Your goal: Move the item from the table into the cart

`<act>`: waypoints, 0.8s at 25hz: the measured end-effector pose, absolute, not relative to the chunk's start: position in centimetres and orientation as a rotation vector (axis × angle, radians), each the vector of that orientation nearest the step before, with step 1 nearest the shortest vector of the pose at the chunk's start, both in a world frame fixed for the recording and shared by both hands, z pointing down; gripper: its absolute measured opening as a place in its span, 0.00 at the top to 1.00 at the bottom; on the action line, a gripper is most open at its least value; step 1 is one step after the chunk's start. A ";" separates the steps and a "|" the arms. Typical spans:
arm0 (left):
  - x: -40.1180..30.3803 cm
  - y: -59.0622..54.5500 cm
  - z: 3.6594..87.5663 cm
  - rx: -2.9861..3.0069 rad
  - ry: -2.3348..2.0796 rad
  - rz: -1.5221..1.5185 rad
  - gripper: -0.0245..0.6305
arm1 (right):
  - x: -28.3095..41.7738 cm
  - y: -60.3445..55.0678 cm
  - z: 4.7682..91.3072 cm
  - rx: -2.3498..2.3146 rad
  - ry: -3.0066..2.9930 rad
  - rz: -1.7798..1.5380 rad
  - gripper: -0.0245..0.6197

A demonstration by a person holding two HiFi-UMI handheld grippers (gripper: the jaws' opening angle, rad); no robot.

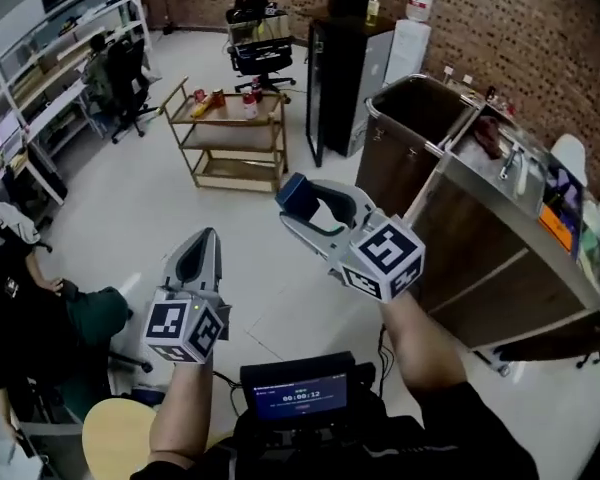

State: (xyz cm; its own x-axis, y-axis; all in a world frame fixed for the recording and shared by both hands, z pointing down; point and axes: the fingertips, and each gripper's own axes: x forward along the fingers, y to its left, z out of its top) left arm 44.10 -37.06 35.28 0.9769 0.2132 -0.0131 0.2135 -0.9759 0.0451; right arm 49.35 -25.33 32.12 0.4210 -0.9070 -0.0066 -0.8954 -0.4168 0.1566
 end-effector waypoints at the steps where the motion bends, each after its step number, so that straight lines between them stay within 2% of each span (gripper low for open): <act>1: 45.8 -33.7 35.4 3.074 0.381 -0.012 0.96 | 50.5 -21.7 32.1 2.557 -1.577 -0.139 0.58; 9: 57.5 -12.0 35.1 2.993 0.807 -0.023 0.96 | 58.5 1.3 33.3 2.743 -1.195 -0.079 0.58; 20: 70.2 4.3 34.3 2.770 1.392 -0.088 0.96 | 66.4 18.2 34.3 2.931 -0.588 0.004 0.58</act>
State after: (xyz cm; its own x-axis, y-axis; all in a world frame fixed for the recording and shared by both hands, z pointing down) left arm 70.16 4.25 34.29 0.5958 0.8002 -0.0688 0.8025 -0.5965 0.0111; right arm 66.37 18.24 34.27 0.9231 -0.3832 0.0323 -0.3836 -0.9115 0.1482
